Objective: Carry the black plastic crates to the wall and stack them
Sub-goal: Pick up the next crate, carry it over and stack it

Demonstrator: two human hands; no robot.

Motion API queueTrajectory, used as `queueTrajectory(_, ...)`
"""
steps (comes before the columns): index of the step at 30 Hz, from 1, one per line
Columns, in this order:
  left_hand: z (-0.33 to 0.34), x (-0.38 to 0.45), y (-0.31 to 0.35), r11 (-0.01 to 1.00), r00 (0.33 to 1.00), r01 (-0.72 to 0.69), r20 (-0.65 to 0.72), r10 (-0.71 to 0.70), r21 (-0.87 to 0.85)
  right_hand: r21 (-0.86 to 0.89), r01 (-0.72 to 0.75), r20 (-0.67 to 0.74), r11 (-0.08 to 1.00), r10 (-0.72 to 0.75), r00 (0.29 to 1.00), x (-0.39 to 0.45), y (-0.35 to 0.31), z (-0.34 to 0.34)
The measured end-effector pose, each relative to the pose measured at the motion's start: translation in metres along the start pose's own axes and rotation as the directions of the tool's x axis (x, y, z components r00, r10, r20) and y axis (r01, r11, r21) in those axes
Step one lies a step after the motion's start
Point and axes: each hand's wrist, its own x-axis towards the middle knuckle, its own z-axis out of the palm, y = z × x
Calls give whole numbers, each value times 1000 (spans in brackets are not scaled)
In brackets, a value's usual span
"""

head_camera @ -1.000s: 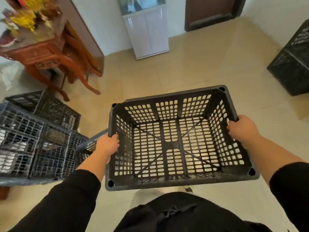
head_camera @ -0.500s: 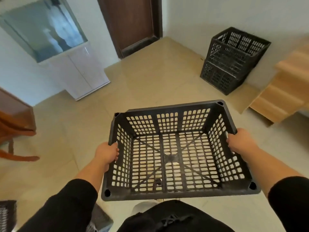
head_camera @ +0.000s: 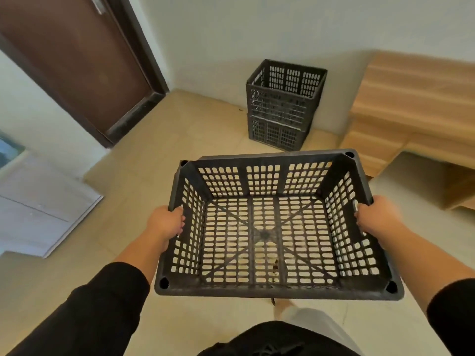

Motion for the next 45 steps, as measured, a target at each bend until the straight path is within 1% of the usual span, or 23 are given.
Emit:
queueTrajectory(2, 17, 28, 34, 1000, 1000, -4, -3, 4, 13, -4, 3, -16, 1000, -3, 1000, 39, -20, -3)
queueTrajectory(9, 53, 102, 137, 998, 997, 67, -27, -67, -2, -46, 44, -25, 998, -45, 999, 147, -112, -23)
queueTrajectory(14, 67, 165, 193, 997, 997, 82, -5, -82, -7, -64, 63, -21, 996, -65, 998, 215, -173, -22)
queueTrajectory(20, 90, 268, 263, 995, 994, 98, 43, -98, 7, -23, -1, -40, 1000, 0, 999, 308, -244, -4)
queueTrajectory(26, 120, 375, 356, 999, 990, 46, 130, -49, 28, -19, -98, -80, 995, 96, 992, 374, -324, -1)
queueTrajectory(30, 144, 438, 433, 998, 987, -19, 159, 9, 62, 84, -139, -123, 987, 149, 981, 424, -361, -10)
queueTrajectory(32, 155, 457, 464, 996, 984, -52, 171, 39, 69, 100, -151, -124, 984, 162, 979, 439, -374, -15)
queueTrajectory(36, 199, 506, 538, 991, 974, -94, 217, 72, 95, 201, -186, -136, 962, 215, 967, 495, -394, -26)
queueTrajectory(39, 238, 535, 588, 986, 971, -125, 220, 99, 110, 238, -223, -118, 945, 256, 960, 545, -406, -37)
queueTrajectory(41, 261, 548, 615, 984, 972, -137, 206, 112, 112, 239, -230, -106, 943, 261, 959, 579, -417, -48)
queueTrajectory(45, 292, 567, 660, 988, 975, -121, 196, 100, 97, 222, -207, -133, 953, 240, 962, 635, -441, -69)
